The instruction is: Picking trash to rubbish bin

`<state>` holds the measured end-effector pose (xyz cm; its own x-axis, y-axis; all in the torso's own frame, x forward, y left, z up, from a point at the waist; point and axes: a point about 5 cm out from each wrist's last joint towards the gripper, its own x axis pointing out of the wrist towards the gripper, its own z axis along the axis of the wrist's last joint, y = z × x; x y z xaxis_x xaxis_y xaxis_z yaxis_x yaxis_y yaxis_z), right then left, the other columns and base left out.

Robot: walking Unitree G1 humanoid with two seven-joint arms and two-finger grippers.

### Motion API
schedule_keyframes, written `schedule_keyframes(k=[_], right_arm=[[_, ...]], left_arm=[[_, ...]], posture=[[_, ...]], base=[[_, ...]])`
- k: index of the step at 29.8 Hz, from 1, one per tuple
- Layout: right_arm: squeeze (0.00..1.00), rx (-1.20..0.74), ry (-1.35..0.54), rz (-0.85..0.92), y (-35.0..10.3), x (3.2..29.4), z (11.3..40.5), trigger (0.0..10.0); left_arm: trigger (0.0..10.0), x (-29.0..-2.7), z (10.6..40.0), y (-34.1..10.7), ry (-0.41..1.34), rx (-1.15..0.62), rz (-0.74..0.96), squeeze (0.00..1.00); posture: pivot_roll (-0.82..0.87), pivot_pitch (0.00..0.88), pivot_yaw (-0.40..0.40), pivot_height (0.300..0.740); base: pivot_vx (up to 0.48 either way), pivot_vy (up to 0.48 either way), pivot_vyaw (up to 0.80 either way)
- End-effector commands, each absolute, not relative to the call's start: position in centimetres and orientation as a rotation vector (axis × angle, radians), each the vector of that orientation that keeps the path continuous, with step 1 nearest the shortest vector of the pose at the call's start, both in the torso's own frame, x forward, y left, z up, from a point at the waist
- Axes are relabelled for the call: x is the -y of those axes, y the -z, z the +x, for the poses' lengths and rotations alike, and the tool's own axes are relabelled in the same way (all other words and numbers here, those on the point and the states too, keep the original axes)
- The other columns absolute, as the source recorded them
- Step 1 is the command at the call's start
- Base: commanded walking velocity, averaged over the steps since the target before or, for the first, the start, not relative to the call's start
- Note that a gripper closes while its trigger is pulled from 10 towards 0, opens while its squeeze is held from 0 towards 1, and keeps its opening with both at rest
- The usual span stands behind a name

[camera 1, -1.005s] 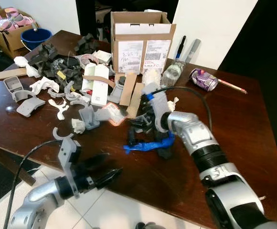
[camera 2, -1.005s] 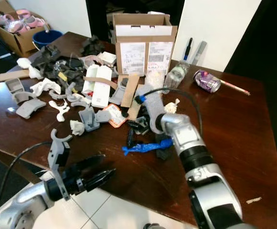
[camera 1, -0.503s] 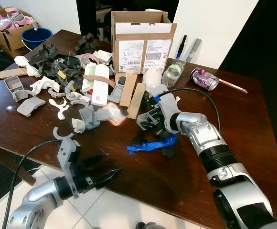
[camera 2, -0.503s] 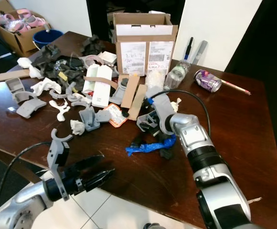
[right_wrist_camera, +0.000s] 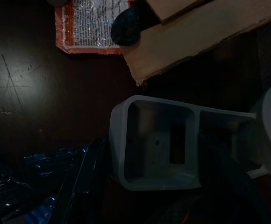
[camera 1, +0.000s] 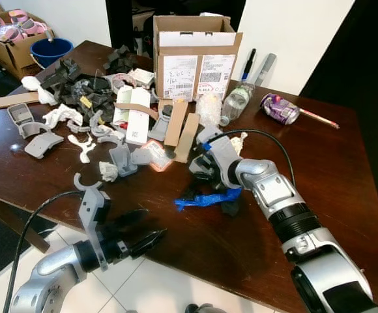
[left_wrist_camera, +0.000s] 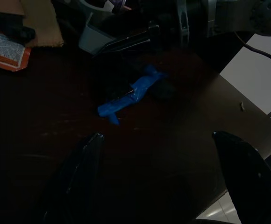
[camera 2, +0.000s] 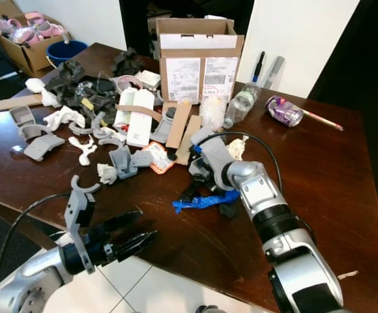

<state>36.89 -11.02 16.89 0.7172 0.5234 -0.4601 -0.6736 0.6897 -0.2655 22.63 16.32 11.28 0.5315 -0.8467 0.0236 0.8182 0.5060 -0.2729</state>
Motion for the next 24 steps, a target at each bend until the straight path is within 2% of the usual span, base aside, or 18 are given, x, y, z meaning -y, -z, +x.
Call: schedule_keyframes(k=[1,2,3,4,6,7,8,10,17,22,23,24], right_arm=[[0.0,-0.382,-0.706,-0.407,-16.2,11.1,36.6,0.0],[0.0,-0.333,-0.745,-0.335,-17.0,10.8,36.6,0.0],[0.0,-0.333,-0.745,-0.335,-17.0,10.8,36.6,0.0],[0.0,-0.286,-0.793,-0.218,-17.9,10.7,36.5,0.0],[0.0,-0.286,-0.793,-0.218,-17.9,10.7,36.5,0.0],[0.0,-0.228,-0.851,-0.115,-18.7,10.7,36.3,0.0],[0.0,-0.228,-0.851,-0.115,-18.7,10.7,36.3,0.0],[0.0,-0.134,-0.931,0.008,-19.8,11.3,35.9,0.0],[0.0,-0.028,-1.03,0.056,-20.8,12.5,34.8,0.0],[0.0,0.047,-0.991,0.137,-21.7,13.7,35.1,0.0],[0.0,0.17,-0.914,0.27,-23.3,15.2,35.7,0.0],[0.0,0.17,-0.914,0.27,-23.3,15.2,35.7,0.0]], left_arm=[[10.0,-16.3,22.5,-10.9,1.017,-0.148,-0.249,0.0],[10.0,-16.3,22.6,-11.1,1.019,-0.139,-0.25,0.0],[10.0,-16.3,22.6,-11.1,1.019,-0.139,-0.25,0.0],[10.0,-16.2,22.8,-11.3,1.016,-0.12,-0.254,0.0],[10.0,-16.2,22.8,-11.3,1.016,-0.12,-0.254,0.0],[10.0,-16.2,23.0,-11.7,1.012,-0.096,-0.263,0.0],[10.0,-16.2,23.0,-11.7,1.012,-0.096,-0.263,0.0],[10.0,-16.3,23.2,-12.4,1.007,-0.055,-0.275,0.0],[10.0,-16.6,23.4,-12.9,1.0,-0.037,-0.259,0.0],[10.0,-16.7,23.5,-13.3,0.99,-0.019,-0.25,0.0],[10.0,-17.2,24.0,-13.7,0.941,0.011,-0.238,0.0],[10.0,-17.2,24.0,-13.7,0.941,0.011,-0.238,0.0]], posture=[[0.13,0.136,-0.079,0.74],[0.13,0.133,-0.079,0.74],[0.13,0.133,-0.079,0.74],[0.13,0.128,-0.079,0.74],[0.13,0.128,-0.079,0.74],[0.13,0.127,-0.08,0.74],[0.13,0.127,-0.08,0.74],[0.13,0.126,-0.079,0.74],[0.14,0.129,-0.075,0.74],[0.14,0.131,-0.073,0.74],[0.14,0.132,-0.073,0.74],[0.14,0.132,-0.073,0.74]], base=[[0.0,0.0,0.0],[0.0,0.0,0.0],[0.0,0.0,0.0],[0.0,0.0,0.0],[0.0,0.0,0.0],[0.0,0.0,0.0],[0.0,0.0,0.0],[0.0,0.0,0.0],[0.0,0.0,0.0],[0.0,0.0,0.0],[0.0,0.0,0.0],[0.0,0.0,0.0]])
